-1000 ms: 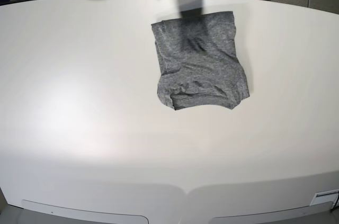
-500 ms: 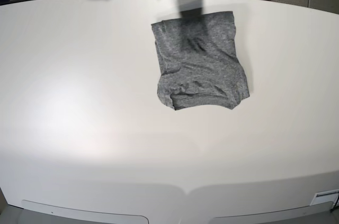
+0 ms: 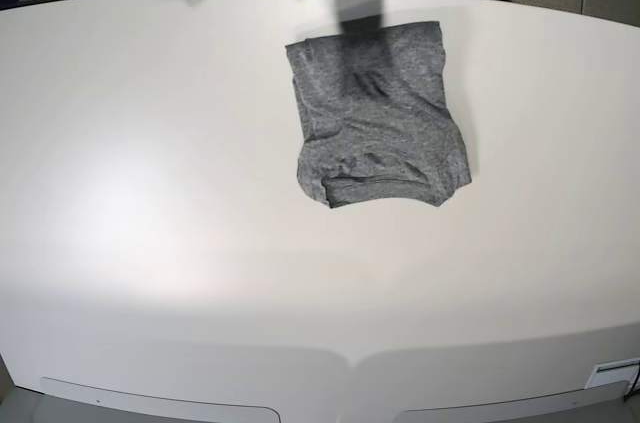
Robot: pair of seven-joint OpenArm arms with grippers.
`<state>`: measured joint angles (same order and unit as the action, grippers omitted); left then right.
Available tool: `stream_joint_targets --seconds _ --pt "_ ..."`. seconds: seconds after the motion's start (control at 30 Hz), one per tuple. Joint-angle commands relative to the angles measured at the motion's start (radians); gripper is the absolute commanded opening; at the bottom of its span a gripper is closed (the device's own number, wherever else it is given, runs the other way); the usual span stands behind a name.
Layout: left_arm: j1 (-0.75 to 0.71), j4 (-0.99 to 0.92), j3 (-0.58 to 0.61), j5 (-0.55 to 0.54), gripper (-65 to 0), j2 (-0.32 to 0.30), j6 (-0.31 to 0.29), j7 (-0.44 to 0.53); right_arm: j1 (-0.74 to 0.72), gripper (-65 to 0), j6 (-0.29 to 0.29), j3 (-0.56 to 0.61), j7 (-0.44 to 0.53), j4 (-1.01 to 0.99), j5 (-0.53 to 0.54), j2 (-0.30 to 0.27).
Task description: Fold the T-shirt properly
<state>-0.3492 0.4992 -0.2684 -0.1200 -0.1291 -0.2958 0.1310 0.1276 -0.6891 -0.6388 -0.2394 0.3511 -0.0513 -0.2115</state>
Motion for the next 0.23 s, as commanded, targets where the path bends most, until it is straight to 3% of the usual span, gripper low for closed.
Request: stream_joint_targets --seconds 0.0,0.2 --pt "-0.012 0.004 -0.003 -0.003 -65.0 -0.006 0.0 0.016 0.0 -65.0 -0.009 0.011 0.007 0.002 0.002 -0.017" --pt "-0.013 0.005 -0.003 -0.003 -65.0 -0.004 0.0 0.016 0.003 -65.0 -0.009 0.141 0.009 0.002 0.003 -0.028"
